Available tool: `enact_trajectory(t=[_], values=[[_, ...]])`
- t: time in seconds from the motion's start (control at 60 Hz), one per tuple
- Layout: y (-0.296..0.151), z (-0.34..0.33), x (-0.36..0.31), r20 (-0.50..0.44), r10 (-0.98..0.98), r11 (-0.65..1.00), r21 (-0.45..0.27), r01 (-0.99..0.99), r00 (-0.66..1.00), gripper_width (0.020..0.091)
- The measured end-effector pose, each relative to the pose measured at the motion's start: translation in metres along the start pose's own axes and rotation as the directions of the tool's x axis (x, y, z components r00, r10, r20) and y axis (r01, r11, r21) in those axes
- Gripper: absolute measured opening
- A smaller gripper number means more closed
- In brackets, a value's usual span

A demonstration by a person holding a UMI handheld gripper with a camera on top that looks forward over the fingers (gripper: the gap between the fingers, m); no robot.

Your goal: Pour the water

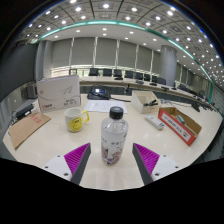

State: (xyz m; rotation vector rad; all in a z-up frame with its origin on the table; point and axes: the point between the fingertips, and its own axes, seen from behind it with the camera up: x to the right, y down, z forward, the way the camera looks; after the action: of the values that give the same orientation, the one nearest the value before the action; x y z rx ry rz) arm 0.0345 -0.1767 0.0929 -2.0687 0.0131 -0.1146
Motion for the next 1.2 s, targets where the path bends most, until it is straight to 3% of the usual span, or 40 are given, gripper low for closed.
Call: enact_trajectory(t=[0.2,0.233,0.317,0.55,0.75,0.933,1.05,1.2], values=[[0.000,0.071,0.001,0.068,-0.002,0.999,0.044,-0.001,0.998,0.0849],[-0.002,0.078,0.000,0.079,-0.004,0.998,0.055,0.000,0.997,0.0803],[-0.005,0.088,-0.005,0.106,-0.011,0.997,0.079,0.002,0.994,0.0571],[-0.012,0.093,-0.001,0.091,0.031,0.996,0.081,-0.038,0.995,0.0443],[-0.055,0.092,0.008,0.029,-0.088,0.990,0.109,0.084,0.996,0.0427],[-0.119,0.108,0.024,-0.141,-0.341,0.928,0.110,0.357,0.930,0.0425],[-0.152,0.129,0.012,-0.246,-0.575,0.794,0.060,0.604,0.780,0.0426],[-0.178,0.162,-0.019,-0.350,-0.834,0.462,-0.025,0.886,0.425,0.0425]])
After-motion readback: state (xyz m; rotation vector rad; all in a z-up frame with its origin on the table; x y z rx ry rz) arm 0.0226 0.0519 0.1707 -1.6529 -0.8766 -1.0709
